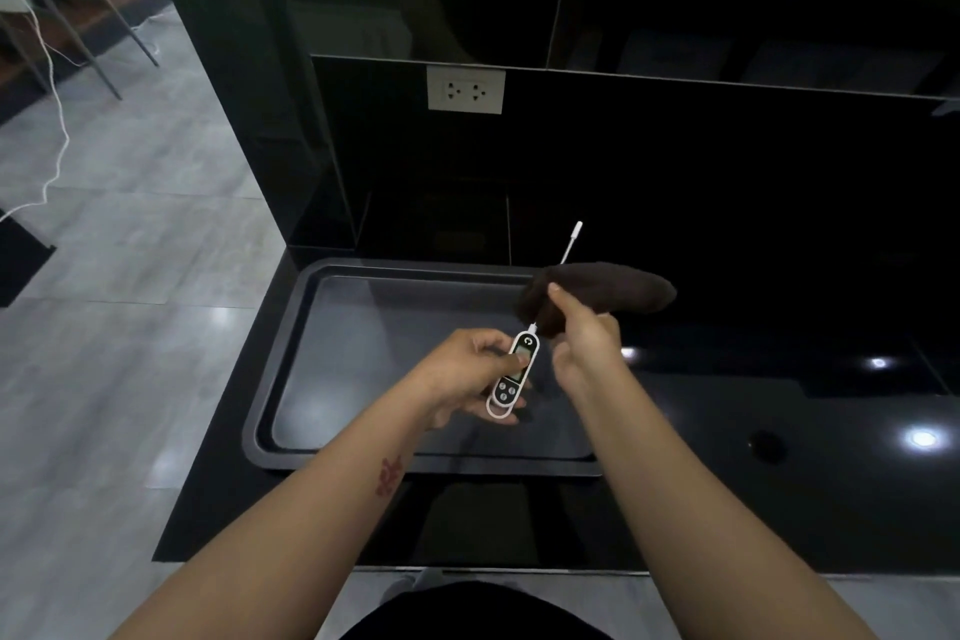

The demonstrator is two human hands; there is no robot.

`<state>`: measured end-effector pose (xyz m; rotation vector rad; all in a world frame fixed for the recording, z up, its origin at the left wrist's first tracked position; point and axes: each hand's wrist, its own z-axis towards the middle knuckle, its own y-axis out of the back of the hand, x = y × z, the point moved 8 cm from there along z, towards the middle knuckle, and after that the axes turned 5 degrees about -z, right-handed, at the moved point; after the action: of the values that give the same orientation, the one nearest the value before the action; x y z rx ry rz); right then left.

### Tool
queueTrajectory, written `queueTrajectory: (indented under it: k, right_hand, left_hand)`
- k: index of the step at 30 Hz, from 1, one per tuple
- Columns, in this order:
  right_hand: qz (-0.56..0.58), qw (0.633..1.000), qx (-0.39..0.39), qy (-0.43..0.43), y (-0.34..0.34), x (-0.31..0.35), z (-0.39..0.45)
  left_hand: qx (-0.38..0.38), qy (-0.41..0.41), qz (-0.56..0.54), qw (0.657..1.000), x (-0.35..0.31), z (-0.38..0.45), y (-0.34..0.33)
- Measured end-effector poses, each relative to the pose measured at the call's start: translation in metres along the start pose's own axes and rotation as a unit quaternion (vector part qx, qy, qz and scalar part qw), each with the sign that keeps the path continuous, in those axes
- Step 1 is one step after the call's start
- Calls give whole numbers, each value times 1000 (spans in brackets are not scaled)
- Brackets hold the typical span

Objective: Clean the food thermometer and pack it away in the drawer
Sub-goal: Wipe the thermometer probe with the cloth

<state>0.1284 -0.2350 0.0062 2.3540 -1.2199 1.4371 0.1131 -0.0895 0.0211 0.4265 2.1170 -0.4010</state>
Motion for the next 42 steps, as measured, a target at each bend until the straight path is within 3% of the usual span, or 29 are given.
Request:
queueTrajectory:
  k: [3, 9, 15, 20, 30, 33, 37, 40, 42]
  right_hand:
    - [-14, 1000, 6, -6, 2, -12, -7]
    - [9, 1000, 6, 20, 7, 25, 9]
    - [-53, 998, 26, 4, 5, -10, -7]
    - [-57, 997, 50, 29, 9, 18, 1]
    - [-255, 962, 83, 39, 61, 32, 15]
    - [-385, 919, 76, 49, 92, 50, 23]
    - [-502, 862, 78, 0, 138, 54, 37]
    - [-628, 772, 69, -66, 168, 33, 44]
    - [-719, 691, -1, -71, 184, 25, 44]
  left_hand:
    - [-11, 2, 6, 1000, 0, 1, 3]
    - [22, 16, 21, 999, 5, -6, -6]
    - [-17, 1, 7, 1000, 1, 0, 0]
    - [24, 27, 49, 998, 6, -6, -1]
    - [15, 16, -146, 989, -2, 10, -16]
    - [7, 20, -165, 986, 2, 16, -24]
    - [11, 32, -164, 986, 11, 20, -37]
    - [20, 38, -154, 987, 15, 22, -46]
    - [20, 39, -152, 987, 16, 23, -50]
